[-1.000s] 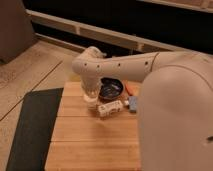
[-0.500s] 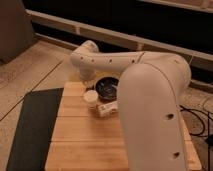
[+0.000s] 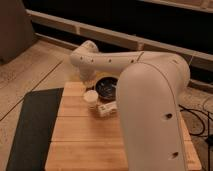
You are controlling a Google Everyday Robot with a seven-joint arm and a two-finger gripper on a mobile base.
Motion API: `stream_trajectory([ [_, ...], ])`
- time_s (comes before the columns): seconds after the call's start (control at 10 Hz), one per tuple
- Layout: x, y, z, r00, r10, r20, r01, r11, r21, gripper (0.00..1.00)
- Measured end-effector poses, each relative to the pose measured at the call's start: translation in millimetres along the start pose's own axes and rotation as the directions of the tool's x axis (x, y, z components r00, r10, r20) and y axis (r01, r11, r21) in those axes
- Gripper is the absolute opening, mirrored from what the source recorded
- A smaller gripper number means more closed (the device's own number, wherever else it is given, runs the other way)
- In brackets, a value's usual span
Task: Push the eraser across the table
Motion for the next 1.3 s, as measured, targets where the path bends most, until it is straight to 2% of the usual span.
stream_trajectory([
  [0.1,-8,-17,-2,1.000,-0.012,0.010,0.012,0.997,0.074,0.00],
  [0.3,-31,-27,-3,0.998,-0.053,0.044,0.046,0.988,0.149,0.00],
  [0.4,-39,-28,-3,0.996,-0.072,0.056,0.062,0.984,0.165,0.00],
  [0.5,-56,-28,2,0.992,-0.093,0.087,0.078,0.984,0.163,0.00],
  [0.6,-64,-27,6,0.990,-0.093,0.106,0.077,0.987,0.140,0.00],
  [0.8,-75,-24,23,0.988,-0.052,0.142,0.048,0.998,0.036,0.00],
  [0.9,-75,-24,31,0.989,-0.032,0.144,0.033,0.999,-0.004,0.00],
  [1.1,-72,-27,53,0.991,0.027,0.127,-0.014,0.995,-0.099,0.00],
  [1.2,-70,-27,62,0.993,0.031,0.117,-0.017,0.992,-0.122,0.00],
  [1.3,-69,-21,71,0.994,0.036,0.102,-0.018,0.986,-0.166,0.00],
])
